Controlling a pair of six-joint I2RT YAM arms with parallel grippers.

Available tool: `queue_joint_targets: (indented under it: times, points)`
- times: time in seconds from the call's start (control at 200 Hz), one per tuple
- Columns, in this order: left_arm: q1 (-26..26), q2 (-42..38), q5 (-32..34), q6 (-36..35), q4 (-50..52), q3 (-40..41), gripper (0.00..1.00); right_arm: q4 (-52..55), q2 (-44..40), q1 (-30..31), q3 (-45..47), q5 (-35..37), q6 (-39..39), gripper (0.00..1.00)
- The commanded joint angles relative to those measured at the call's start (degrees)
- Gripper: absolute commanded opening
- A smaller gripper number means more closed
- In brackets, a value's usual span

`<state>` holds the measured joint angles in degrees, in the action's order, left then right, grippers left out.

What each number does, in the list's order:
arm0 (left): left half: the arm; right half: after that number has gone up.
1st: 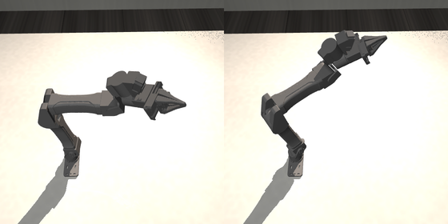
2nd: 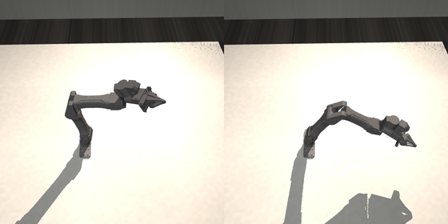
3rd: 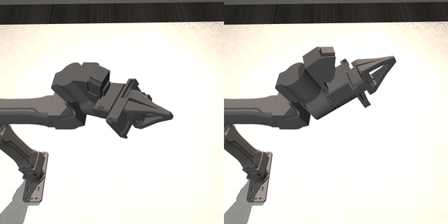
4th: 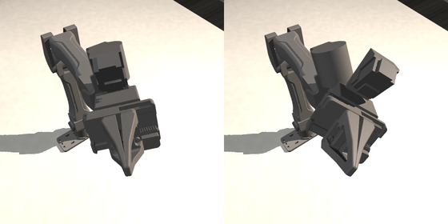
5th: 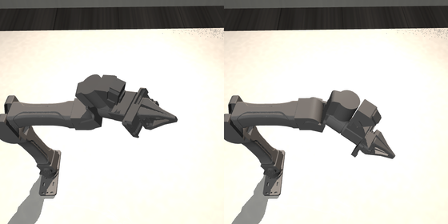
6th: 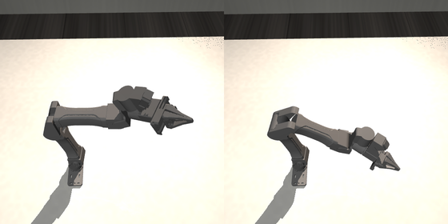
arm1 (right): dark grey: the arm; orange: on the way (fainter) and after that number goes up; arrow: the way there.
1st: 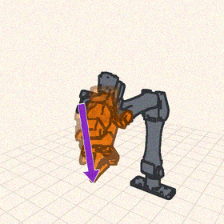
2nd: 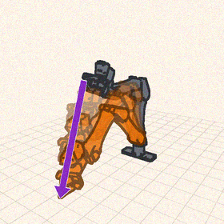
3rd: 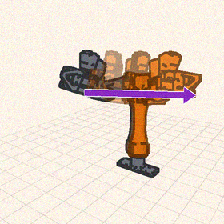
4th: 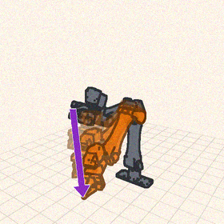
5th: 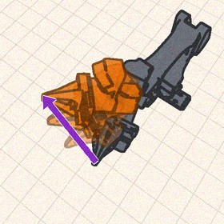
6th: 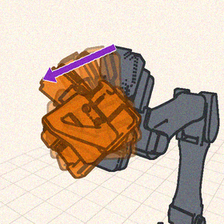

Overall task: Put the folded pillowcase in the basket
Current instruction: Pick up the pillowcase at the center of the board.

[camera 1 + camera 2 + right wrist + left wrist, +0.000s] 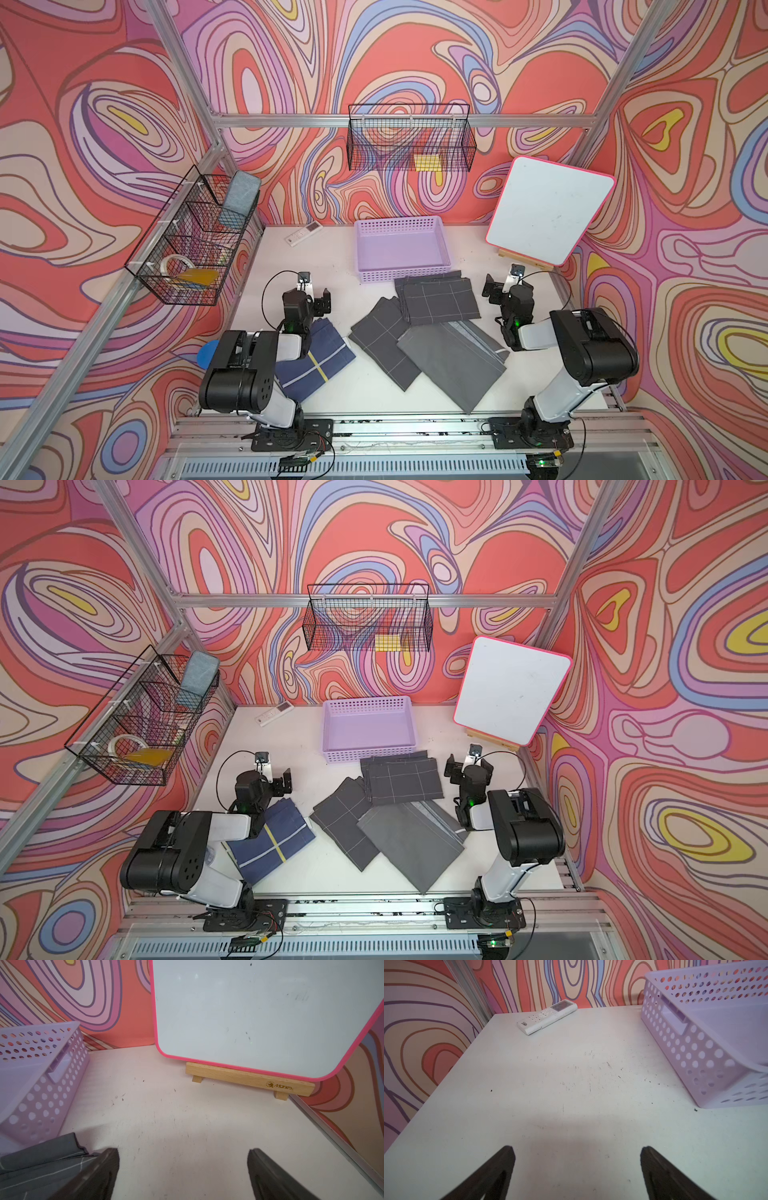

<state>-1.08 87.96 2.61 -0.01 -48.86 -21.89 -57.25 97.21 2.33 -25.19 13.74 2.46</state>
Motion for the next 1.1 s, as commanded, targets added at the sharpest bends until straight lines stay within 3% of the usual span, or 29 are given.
queue_joint_targets:
  times: [0.0,1.092]
  points:
    - [0.1,-0.1,-1.6,0.0,-1.4,0.4,0.99,-0.5,0.5,-0.2,-0.5,0.7,0.3,0.98]
    - [0.2,0.1,-1.1,0.0,-0.8,-0.1,0.99,-0.2,0.5,-0.1,-0.6,0.5,0.4,0.98]
